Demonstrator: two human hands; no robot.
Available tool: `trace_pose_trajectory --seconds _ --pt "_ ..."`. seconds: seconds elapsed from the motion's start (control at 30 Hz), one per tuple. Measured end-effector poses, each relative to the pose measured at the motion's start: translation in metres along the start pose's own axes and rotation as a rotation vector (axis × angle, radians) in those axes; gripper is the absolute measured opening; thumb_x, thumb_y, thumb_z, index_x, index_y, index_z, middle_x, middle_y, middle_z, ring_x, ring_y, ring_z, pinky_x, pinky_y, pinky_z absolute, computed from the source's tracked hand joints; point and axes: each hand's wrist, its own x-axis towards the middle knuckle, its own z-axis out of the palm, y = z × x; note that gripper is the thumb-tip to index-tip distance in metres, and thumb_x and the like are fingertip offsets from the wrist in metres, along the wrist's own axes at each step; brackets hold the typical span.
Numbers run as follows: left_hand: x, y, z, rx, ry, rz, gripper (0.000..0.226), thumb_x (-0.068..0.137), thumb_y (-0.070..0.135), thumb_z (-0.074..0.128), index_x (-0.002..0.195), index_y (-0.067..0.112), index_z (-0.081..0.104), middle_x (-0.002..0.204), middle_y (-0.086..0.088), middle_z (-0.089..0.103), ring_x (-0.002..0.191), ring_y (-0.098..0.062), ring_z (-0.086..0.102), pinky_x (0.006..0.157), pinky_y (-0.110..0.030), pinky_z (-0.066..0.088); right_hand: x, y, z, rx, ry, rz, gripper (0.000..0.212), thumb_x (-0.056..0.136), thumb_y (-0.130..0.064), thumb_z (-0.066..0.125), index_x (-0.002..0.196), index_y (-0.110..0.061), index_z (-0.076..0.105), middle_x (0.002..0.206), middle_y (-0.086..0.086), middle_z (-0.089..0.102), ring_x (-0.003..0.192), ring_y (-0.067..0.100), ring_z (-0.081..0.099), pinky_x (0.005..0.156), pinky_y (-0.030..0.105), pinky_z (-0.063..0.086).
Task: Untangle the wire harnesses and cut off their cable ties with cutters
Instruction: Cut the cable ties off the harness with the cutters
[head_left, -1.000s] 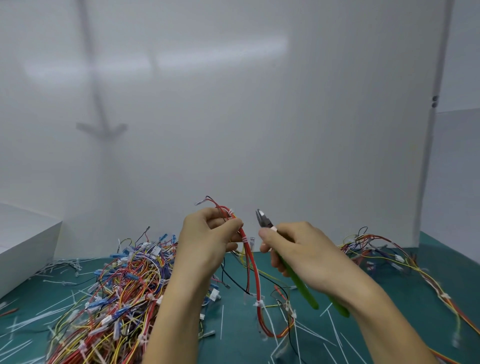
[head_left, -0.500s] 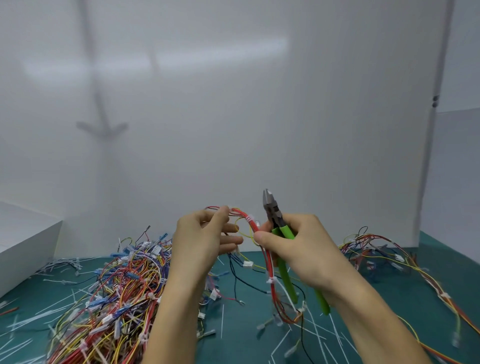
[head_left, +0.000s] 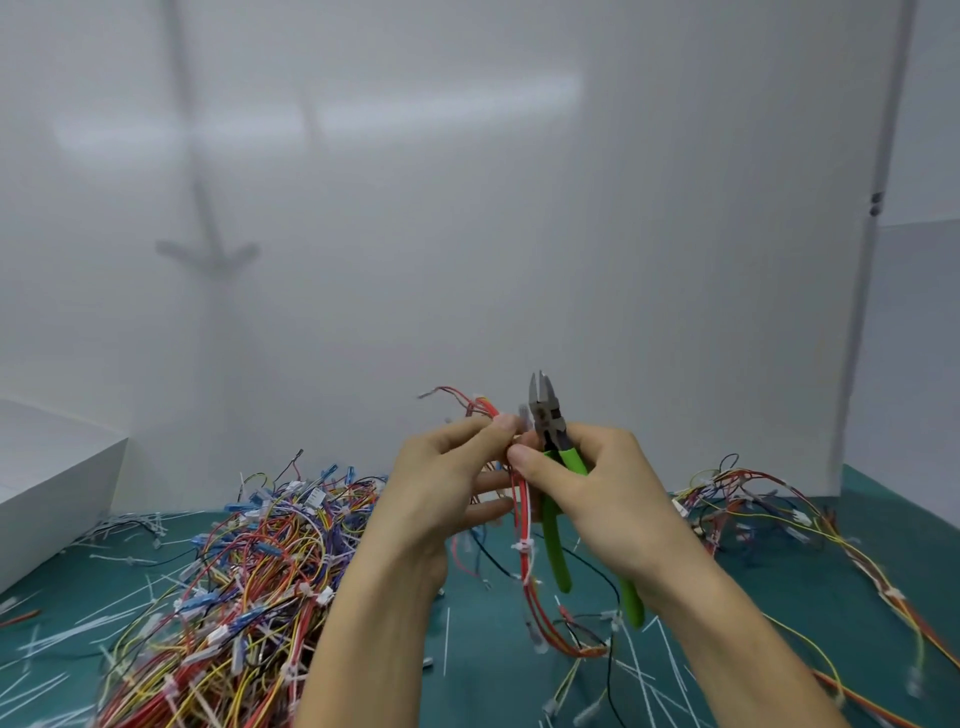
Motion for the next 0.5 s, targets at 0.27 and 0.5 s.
trace_pose_trajectory --seconds 0.27,0.5 --pt "0.0006 0.0051 -0.0091 -0.068 0.087 0.035 0.019 0.097 0.019 0.060 0.091 0.012 0.077 0.086 -0.001 0.078 0.074 -0.021 0.076 0.055 -0.021 0.058 0.0001 0.0042 -0.0062 -0.539 -0.025 -0.047 0.060 0.084 -0.073 0.019 0.071 -0.025 0.051 0.063 -0.005 0.053 0.059 0.010 0.049 0.056 0.029 0.037" --pt "0.0012 0.0001 -0.0074 0.074 0.070 0.126 0.019 0.097 0.017 0.060 0.085 0.010 0.074 0.072 0.002 0.076 0.066 -0.016 0.074 0.060 -0.021 0.059 -0.0001 0.0060 -0.0093 -0.708 -0.011 -0.152 0.051 0.093 -0.065 0.021 0.072 -0.027 0.047 0.065 -0.005 0.051 0.062 0.011 0.049 0.053 0.028 0.032"
